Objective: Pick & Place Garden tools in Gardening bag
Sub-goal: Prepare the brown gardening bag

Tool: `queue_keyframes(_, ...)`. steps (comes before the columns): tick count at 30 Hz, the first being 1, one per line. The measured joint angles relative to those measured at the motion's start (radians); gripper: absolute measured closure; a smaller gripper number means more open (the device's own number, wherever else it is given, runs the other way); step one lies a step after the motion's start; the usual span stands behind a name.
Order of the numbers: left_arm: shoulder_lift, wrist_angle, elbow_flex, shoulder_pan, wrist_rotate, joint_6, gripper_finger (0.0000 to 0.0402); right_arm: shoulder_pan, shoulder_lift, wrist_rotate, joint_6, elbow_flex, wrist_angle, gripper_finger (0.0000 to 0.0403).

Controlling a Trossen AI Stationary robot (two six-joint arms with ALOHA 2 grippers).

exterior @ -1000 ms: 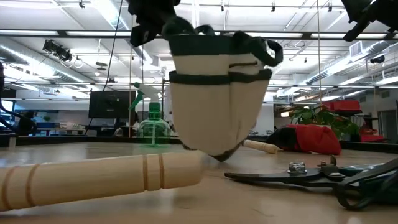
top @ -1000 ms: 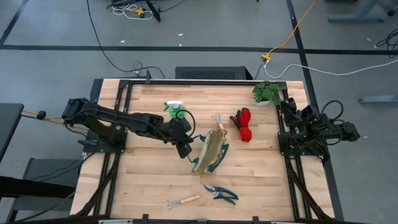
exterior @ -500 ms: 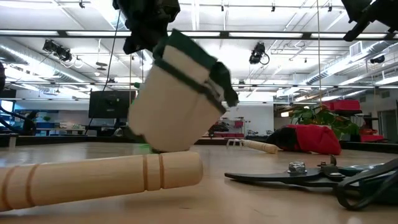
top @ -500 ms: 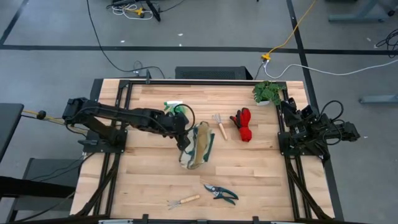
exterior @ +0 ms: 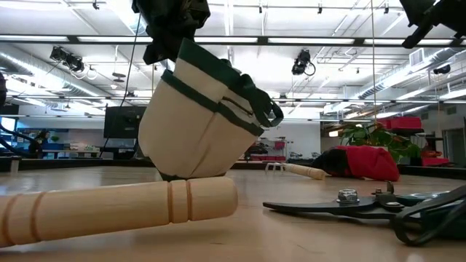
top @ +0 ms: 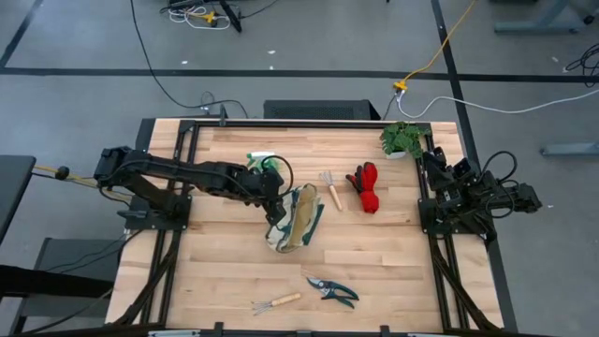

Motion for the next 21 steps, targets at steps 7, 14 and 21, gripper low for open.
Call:
queue_keyframes(7,0.000,0.001,0.000,0.001,0.000,0.007,0.0394,0.000,0.000,-0.009,0.046,0.000,0.021,0.0248)
queue_keyframes(14,0.000,0.002,0.000,0.006,0.000,0.008,0.0394,0.000,0.003,0.094,0.061,0.005,0.089,0.0248)
queue_keyframes(21,0.000,0.006,-0.001,0.022,0.000,0.008,0.0394,0.000,0.221,0.008,0.091,0.207,-0.214,0.0248)
